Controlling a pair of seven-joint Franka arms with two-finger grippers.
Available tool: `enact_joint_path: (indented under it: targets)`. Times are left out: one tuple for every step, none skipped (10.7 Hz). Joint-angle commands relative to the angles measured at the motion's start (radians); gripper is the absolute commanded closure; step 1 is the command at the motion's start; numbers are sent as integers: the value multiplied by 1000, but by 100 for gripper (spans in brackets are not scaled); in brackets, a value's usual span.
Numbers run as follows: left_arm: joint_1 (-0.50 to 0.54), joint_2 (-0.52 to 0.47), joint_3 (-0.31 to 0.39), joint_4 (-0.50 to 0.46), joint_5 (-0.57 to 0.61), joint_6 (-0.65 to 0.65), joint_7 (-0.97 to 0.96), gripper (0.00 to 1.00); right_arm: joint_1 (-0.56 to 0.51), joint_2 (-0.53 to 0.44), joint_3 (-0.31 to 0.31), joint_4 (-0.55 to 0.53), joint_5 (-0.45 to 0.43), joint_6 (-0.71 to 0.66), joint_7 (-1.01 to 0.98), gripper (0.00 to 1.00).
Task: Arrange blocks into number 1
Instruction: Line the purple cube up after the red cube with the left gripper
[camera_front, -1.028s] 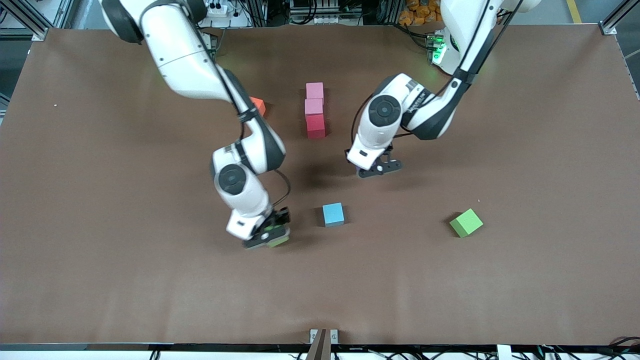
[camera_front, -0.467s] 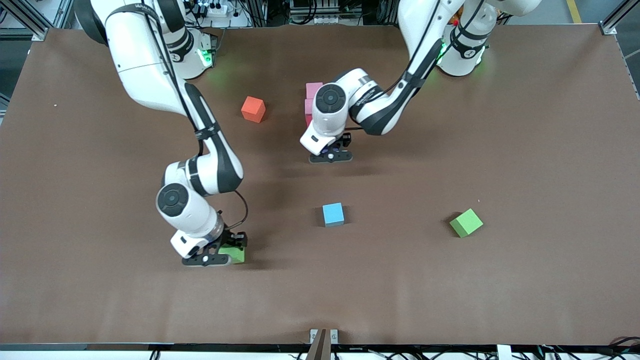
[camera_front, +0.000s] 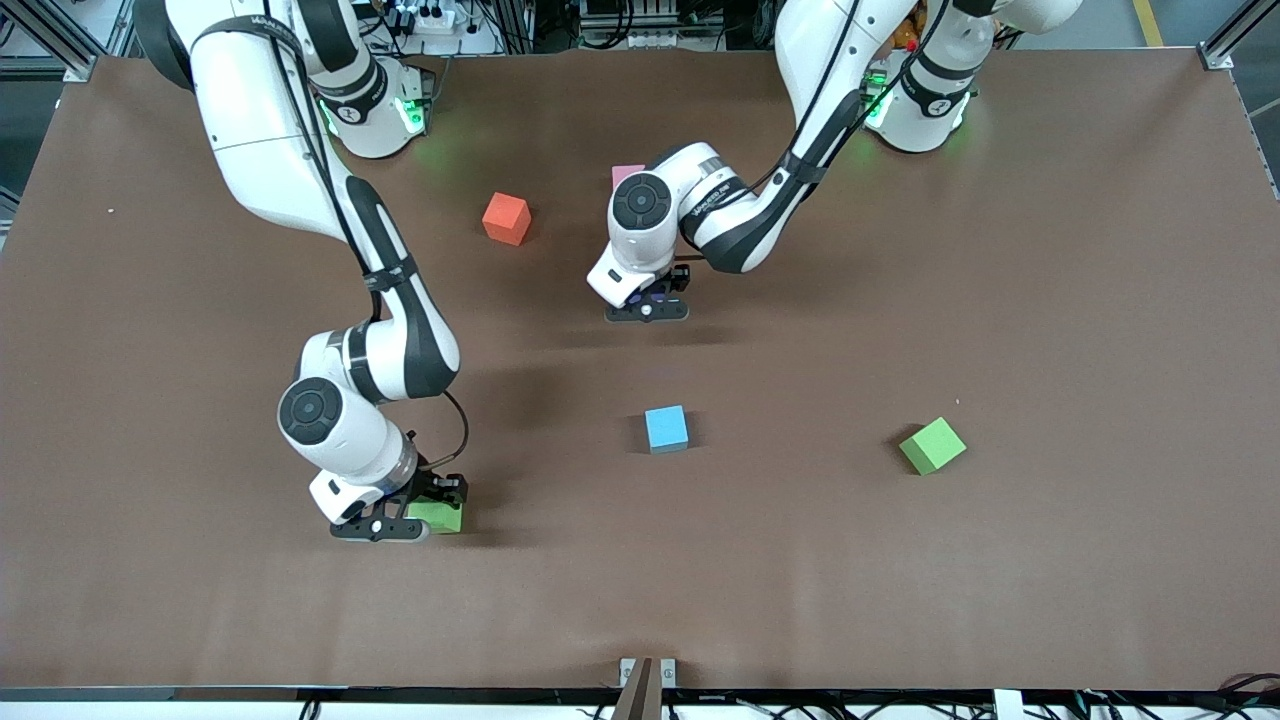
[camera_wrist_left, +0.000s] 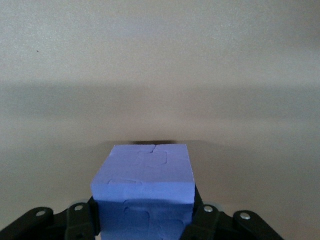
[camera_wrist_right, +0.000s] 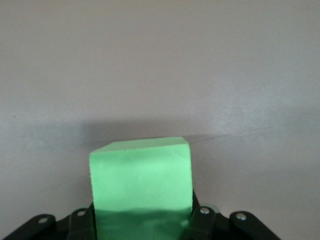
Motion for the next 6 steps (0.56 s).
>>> enact_joint_path:
  targets:
    - [-33, 18, 15, 19, -6, -12, 10, 100, -29, -12, 12, -7, -3, -9, 4, 100]
    - [-40, 27, 15, 21, -6, -9, 10, 100, -31, -14, 12, -8, -3, -11, 4, 100]
    - [-51, 29, 15, 21, -6, -8, 10, 100, -31, -15, 12, -8, -3, -14, 4, 100]
    - [-54, 29, 15, 21, -6, -6, 10, 100, -31, -17, 12, -7, -3, -15, 4, 100]
    - [-54, 29, 15, 21, -6, -6, 8, 100, -30, -19, 13, -7, -3, -21, 4, 100]
    - [-54, 29, 15, 21, -6, -6, 8, 100, -28, -22, 13, -5, -1, -29, 4, 100]
